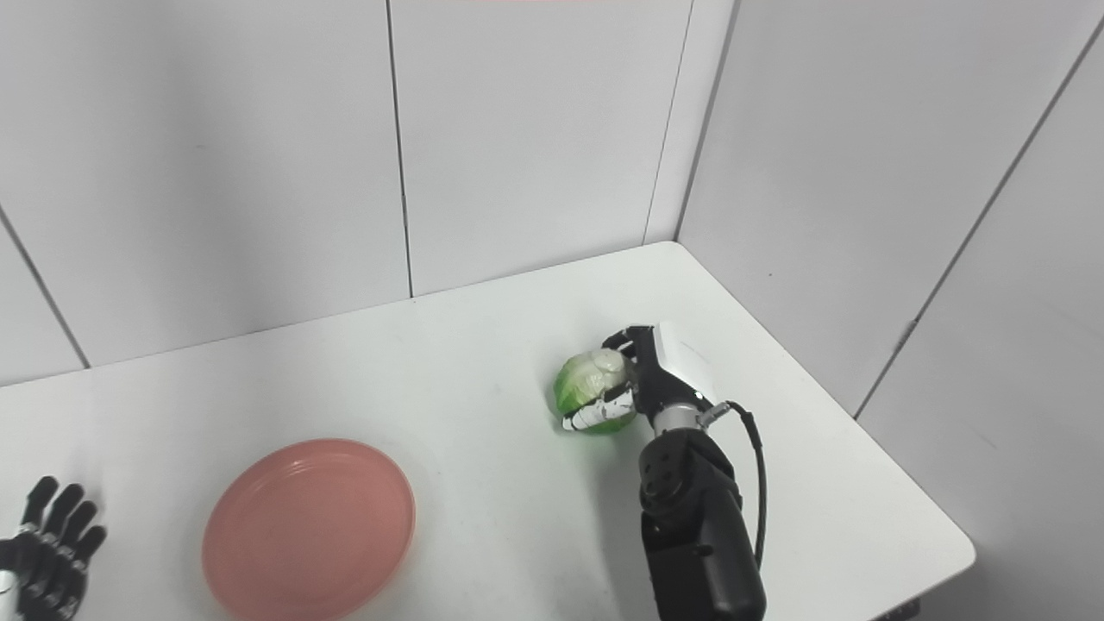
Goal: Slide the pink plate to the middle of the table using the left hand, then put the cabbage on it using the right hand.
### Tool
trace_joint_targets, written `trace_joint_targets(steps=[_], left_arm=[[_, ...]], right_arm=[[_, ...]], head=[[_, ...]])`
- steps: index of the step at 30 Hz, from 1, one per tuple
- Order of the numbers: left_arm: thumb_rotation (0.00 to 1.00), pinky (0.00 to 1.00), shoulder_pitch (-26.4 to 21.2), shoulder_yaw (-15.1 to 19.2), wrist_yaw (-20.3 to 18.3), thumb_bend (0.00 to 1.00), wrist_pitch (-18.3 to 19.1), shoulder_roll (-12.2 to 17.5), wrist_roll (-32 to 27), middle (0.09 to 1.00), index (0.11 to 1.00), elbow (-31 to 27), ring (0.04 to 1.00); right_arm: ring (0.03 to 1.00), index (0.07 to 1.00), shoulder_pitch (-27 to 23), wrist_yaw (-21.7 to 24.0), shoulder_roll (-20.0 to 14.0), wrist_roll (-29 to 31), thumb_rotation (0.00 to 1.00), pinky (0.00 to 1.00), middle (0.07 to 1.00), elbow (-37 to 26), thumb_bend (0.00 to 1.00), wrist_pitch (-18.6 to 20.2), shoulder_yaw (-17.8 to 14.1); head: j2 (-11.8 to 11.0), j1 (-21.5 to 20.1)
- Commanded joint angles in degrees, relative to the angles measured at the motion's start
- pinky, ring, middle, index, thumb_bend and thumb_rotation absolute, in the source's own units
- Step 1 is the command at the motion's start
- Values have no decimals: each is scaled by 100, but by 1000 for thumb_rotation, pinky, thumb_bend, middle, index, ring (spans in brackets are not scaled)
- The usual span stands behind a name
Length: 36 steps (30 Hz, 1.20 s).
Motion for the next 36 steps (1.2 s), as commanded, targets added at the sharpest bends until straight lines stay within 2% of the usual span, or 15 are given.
trace_joint_targets(steps=[1, 2, 3, 4, 6, 9, 10, 12, 14, 18, 21, 24, 27, 29, 36], left_arm=[[968, 1000, -114, -73, 39, 684, -223, -104, 99, 1000, 1000, -120, 1000], [959, 1000, -112, -92, 68, 714, -218, -129, 147, 1000, 1000, -119, 1000], [958, 1000, -106, -124, 121, 722, -192, -184, 225, 1000, 1000, -137, 1000], [958, 1000, -101, -144, 156, 731, -174, -222, 281, 1000, 1000, -151, 1000], [954, 1000, -74, -243, 289, 738, -22, -392, 404, 1000, 1000, -318, 1000], [955, 1000, -40, -418, 510, 732, 135, -605, 703, 1000, 1000, -588, 1000], [963, 1000, -34, -492, 593, 749, 253, -675, 855, 1000, 1000, -674, 1000], [976, 1000, -34, -598, 711, 755, 418, -777, 1060, 1000, 1000, -783, 1000], [990, 1000, -46, -708, 879, 736, 615, -947, 1308, 1000, 1000, -872, 1000], [985, 1000, -133, -773, 1314, 766, 674, -1262, 1737, 1000, 1000, -792, 1000], [998, 1000, -243, -771, 1525, 740, 595, -1381, 1897, 1000, 1000, -673, 1000], [1000, 1000, -350, -766, 1682, 743, 571, -1453, 1999, 1000, 1000, -531, 1000], [1000, 1000, -407, -776, 1795, 737, 518, -1482, 2063, 1000, 1000, -421, 1000], [1000, 1000, -426, -796, 1851, 733, 488, -1491, 2091, 1000, 1000, -378, 1000], [1000, 1000, -426, -789, 1925, 738, 459, -1469, 2096, 1000, 1000, -338, 1000]], right_arm=[[344, 522, -84, -467, -170, 261, 0, 262, 429, -96, 524, -178, -40], [390, 505, -77, -637, -179, 394, 0, 305, 459, -80, 527, -274, -62], [401, 501, -63, -822, -198, 574, 0, 314, 466, -86, 528, -406, -104], [410, 499, -50, -956, -222, 708, 0, 321, 472, -91, 528, -482, -115], [401, 509, 6, -1220, -308, 1072, 0, 313, 457, -119, 527, -803, -159], [392, 521, 138, -1386, -468, 1509, 0, 308, 437, -205, 524, -1312, -60], [420, 515, 170, -1391, -509, 1651, 0, 342, 445, -256, 525, -1431, -9], [447, 506, 217, -1377, -566, 1880, 0, 373, 458, -345, 527, -1599, 106], [461, 502, 269, -1230, -670, 2209, 0, 388, 466, -399, 527, -1859, 267], [470, 495, 251, -866, -820, 2572, 0, 374, 482, -621, 527, -1703, 609], [482, 482, 181, -700, -879, 2776, 0, 387, 501, -738, 526, -1602, 742], [448, 500, 71, -386, -997, 3024, 0, 361, 473, -816, 524, -1784, 1016], [428, 514, -39, -180, -1024, 3133, 0, 350, 450, -972, 522, -1714, 1284], [413, 521, -112, -52, -1014, 3254, 0, 338, 441, -1008, 521, -1850, 1503], [401, 522, -179, 237, -773, 3269, 0, 325, 437, -1316, 524, -1635, 2202]], head=[[-4, 206], [-4, 206], [4, 441], [4, 441], [43, 996], [66, 1542], [103, 2015], [119, 2200], [134, 2720], [193, 3253], [214, 3448], [257, 3757], [259, 3794], [268, 3848], [269, 3817]])
